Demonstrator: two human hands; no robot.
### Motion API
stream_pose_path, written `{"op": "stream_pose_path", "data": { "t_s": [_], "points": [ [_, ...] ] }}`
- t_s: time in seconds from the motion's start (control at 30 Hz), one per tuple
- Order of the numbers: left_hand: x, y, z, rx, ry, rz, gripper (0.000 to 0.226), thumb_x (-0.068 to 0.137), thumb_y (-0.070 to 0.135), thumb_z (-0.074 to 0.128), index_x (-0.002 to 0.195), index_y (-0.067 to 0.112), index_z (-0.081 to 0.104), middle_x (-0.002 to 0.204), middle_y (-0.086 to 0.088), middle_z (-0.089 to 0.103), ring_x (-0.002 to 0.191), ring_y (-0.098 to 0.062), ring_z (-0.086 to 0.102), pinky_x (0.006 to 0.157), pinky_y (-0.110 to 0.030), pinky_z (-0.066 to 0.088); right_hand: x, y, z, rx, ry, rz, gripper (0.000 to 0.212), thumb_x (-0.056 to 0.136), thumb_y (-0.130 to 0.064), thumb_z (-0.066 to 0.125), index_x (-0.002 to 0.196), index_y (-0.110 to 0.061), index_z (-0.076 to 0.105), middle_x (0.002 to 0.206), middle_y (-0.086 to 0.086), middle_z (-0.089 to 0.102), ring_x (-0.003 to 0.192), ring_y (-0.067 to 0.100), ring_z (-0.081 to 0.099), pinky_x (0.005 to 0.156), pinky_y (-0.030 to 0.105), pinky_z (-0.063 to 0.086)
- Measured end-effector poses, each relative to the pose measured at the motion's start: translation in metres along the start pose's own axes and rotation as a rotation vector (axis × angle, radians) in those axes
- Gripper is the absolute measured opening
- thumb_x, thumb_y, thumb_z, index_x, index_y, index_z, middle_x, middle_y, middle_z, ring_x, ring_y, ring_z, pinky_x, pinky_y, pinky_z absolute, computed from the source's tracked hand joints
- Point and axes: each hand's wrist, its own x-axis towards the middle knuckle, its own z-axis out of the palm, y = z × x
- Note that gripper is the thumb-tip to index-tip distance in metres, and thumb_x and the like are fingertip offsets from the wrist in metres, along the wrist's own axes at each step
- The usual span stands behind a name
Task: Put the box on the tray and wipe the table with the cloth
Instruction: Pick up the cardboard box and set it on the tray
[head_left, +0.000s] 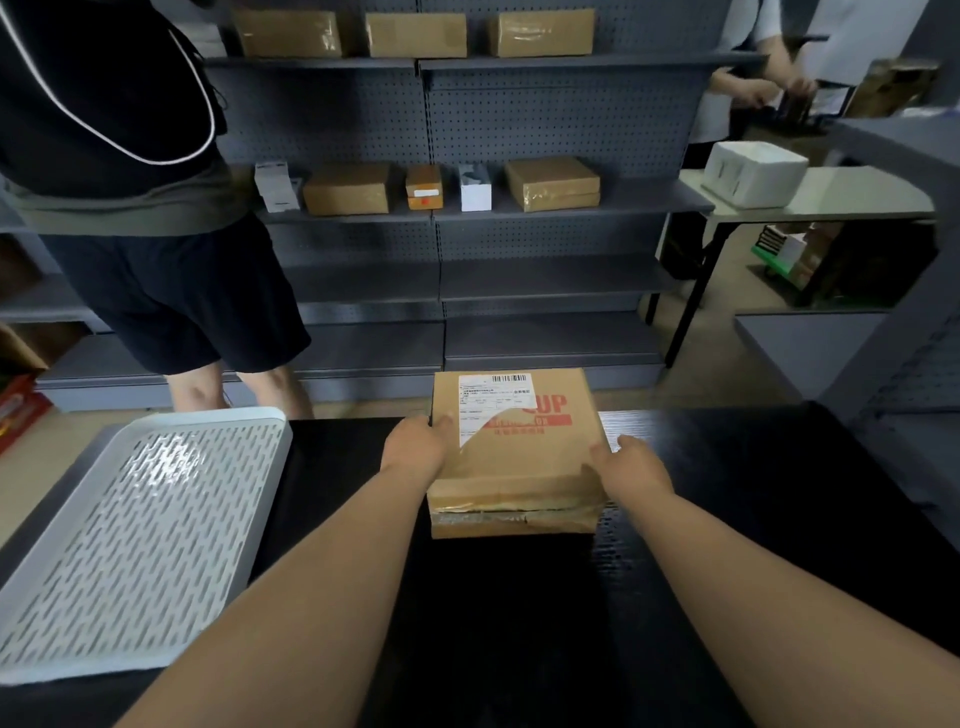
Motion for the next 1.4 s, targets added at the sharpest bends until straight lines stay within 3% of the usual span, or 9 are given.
{"op": "stream_pose_path", "data": {
  "t_s": [0.13,0.4,0.53,0.63,0.77,1.0,1.2,1.3,1.4],
  "points": [
    [0.005,0.006,0.001,-0.054,-0.003,-0.025,0.039,0.094,0.03,0.037,0.098,0.001,0.063,0.101,-0.016,0.064,0.094,-0.031,0.06,0.087,-0.039,0.05,0.012,0.002,0.008,0.114,-0.013,0.009,0.039,0.096,-0.033,0.045,0.118,-0.003,0.06,0.116,0.015,0.063,0.103,0.031,0.057,0.086,0.037,0.046],
    [-0.008,0.003,0.002,-0.127,0.125,-0.026,0.03,0.092,0.028,0.039,0.084,0.009,0.06,0.073,-0.005,0.057,0.068,-0.022,0.051,0.066,-0.031,0.043,-0.003,0.007,0.009,0.338,0.05,-0.017,0.026,0.096,-0.022,0.049,0.117,-0.011,0.059,0.103,0.004,0.061,0.094,0.024,0.054,0.078,0.034,0.043],
    [-0.028,0.013,-0.013,-0.129,0.249,0.047,0.037,0.092,0.031,0.04,0.105,0.004,0.061,0.099,-0.015,0.066,0.09,-0.03,0.061,0.073,-0.035,0.047,-0.023,0.007,0.0,0.48,0.09,-0.082,0.025,0.096,-0.021,0.05,0.119,-0.012,0.055,0.106,0.002,0.059,0.096,0.021,0.053,0.079,0.035,0.043],
    [-0.053,0.023,-0.026,-0.109,0.316,0.116,0.042,0.095,0.032,0.039,0.13,0.011,0.048,0.124,-0.008,0.059,0.109,-0.026,0.056,0.078,-0.031,0.041,-0.042,0.009,-0.01,0.555,0.129,-0.147,0.026,0.095,-0.019,0.052,0.119,-0.012,0.054,0.11,0.001,0.06,0.098,0.019,0.054,0.081,0.033,0.042],
    [-0.091,0.025,-0.038,-0.118,0.356,0.18,0.049,0.097,0.036,0.038,0.141,0.016,0.033,0.138,-0.008,0.049,0.122,-0.026,0.047,0.093,-0.035,0.038,-0.075,0.021,-0.023,0.575,0.152,-0.242,0.03,0.094,-0.017,0.053,0.123,-0.01,0.052,0.112,-0.002,0.057,0.1,0.015,0.052,0.082,0.029,0.038],
    [-0.143,0.004,-0.039,-0.086,0.318,0.13,0.052,0.094,0.043,0.033,0.142,0.024,0.027,0.135,-0.011,0.049,0.11,-0.029,0.053,0.084,-0.036,0.04,-0.127,0.044,-0.033,0.55,0.091,-0.285,0.027,0.094,-0.013,0.052,0.121,-0.01,0.051,0.107,-0.004,0.052,0.098,0.013,0.048,0.081,0.028,0.035],
    [-0.185,-0.004,-0.045,-0.018,0.311,0.113,0.062,0.093,0.048,0.032,0.146,0.035,0.001,0.14,-0.015,0.042,0.112,-0.037,0.051,0.087,-0.044,0.041,-0.16,0.063,-0.046,0.541,0.072,-0.364,0.025,0.094,-0.011,0.053,0.119,-0.012,0.051,0.107,-0.005,0.053,0.098,0.012,0.049,0.081,0.026,0.036],
    [-0.204,-0.007,-0.05,0.012,0.304,0.122,0.068,0.092,0.051,0.032,0.144,0.04,-0.011,0.136,-0.015,0.046,0.101,-0.034,0.055,0.076,-0.04,0.043,-0.173,0.074,-0.05,0.539,0.054,-0.381,0.025,0.094,-0.011,0.053,0.119,-0.014,0.051,0.11,-0.004,0.054,0.1,0.013,0.05,0.083,0.028,0.038],
    [-0.22,-0.01,-0.057,-0.045,0.285,0.121,0.068,0.092,0.051,0.035,0.143,0.043,-0.008,0.135,-0.012,0.046,0.086,-0.028,0.049,0.075,-0.042,0.052,-0.184,0.082,-0.055,0.549,0.035,-0.402,0.026,0.094,-0.011,0.052,0.12,-0.015,0.051,0.111,-0.005,0.054,0.103,0.014,0.051,0.084,0.028,0.038]
  ]
}}
